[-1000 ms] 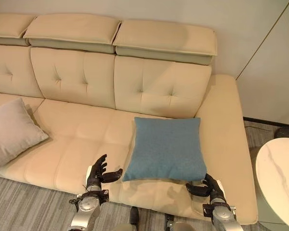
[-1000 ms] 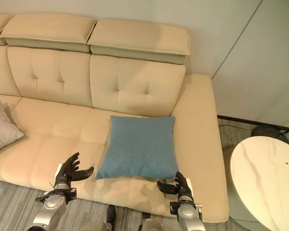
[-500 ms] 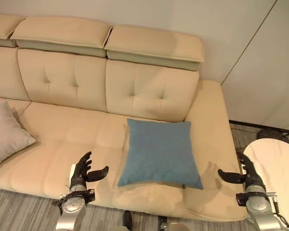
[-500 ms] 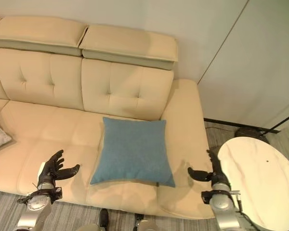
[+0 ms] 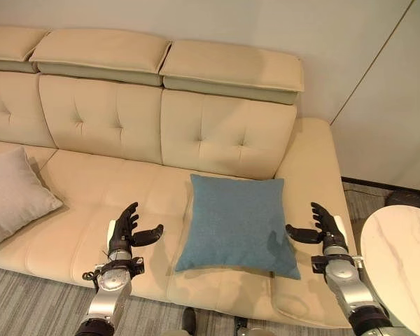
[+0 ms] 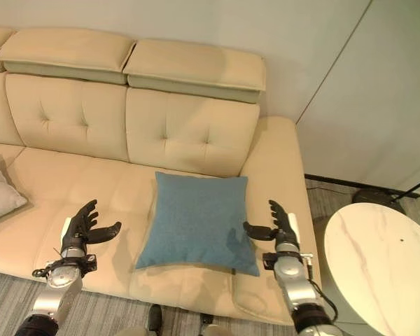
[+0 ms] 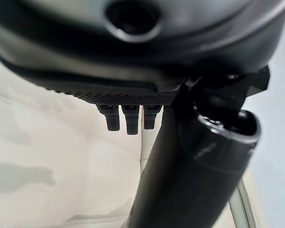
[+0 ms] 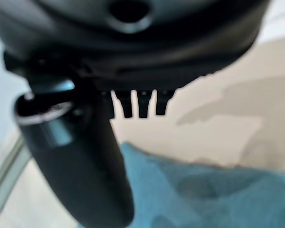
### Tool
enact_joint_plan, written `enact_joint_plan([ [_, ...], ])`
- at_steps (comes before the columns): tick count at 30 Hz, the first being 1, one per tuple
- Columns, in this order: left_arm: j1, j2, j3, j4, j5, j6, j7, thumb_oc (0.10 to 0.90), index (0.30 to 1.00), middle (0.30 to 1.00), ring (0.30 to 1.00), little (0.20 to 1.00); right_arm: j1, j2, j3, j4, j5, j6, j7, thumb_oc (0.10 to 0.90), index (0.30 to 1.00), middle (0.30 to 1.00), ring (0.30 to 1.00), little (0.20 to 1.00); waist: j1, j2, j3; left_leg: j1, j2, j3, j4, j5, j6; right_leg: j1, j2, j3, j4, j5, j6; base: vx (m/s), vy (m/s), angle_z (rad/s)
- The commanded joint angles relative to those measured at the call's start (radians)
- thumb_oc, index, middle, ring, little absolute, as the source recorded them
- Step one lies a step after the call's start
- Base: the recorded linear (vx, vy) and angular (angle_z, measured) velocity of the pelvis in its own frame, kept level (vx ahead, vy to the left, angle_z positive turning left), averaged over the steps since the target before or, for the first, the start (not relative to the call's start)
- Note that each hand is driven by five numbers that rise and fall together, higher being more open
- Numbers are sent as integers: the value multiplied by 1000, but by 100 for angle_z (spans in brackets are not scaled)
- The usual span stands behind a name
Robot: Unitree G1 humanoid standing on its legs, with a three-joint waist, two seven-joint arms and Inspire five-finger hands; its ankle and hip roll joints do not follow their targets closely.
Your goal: Pick up all the scattered cushions and arrange them neatly on the sofa.
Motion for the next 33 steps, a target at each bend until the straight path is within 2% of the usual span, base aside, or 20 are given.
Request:
enact_joint_plan([
  [1, -163, 43, -21, 7, 4, -81, 43, 800, 900, 900, 900, 900, -143, -15, -10, 8, 6, -77, -76, 800, 900, 900, 900, 900, 23, -23, -2, -45, -28, -32, 16, -121, 8, -12, -40, -17, 84, -138, 68, -41, -29, 11],
  [8, -267, 35, -53, 43, -13, -96, 105, 800, 900, 900, 900, 900, -244, 41, 15, 33, 1, -73, -171, 800, 900, 900, 900, 900, 22, -23, 30, -175, -20, -46, 14, -77, -6, -112, -15, -1, 37, -110, 54, -11, -25, 7],
  [17, -293, -18, -90, 41, -13, -96, 137, 800, 900, 900, 900, 900, -216, 51, -11, -55, -49, -75, -241, 800, 900, 900, 900, 900, -7, -7, 48, -170, -18, -50, 3, -81, -11, -117, -8, 11, 32, -121, 46, 44, -2, -1],
  [25, -320, -25, -121, 50, -9, -86, 129, 800, 900, 900, 900, 900, -213, 60, 12, -40, -28, -78, -219, 800, 900, 900, 900, 900, -26, 1, 51, -192, -14, -33, 1, -79, -13, -143, -4, 28, 24, -113, 46, 6, -1, -2],
  [33, -334, -34, -135, 54, 12, -80, 137, 800, 900, 900, 900, 900, -205, 60, -14, -93, -37, -91, -246, 800, 900, 900, 900, 900, -39, 4, 56, -196, -9, -25, 1, -82, -16, -147, 1, 35, 21, -117, 45, 13, -6, -6],
])
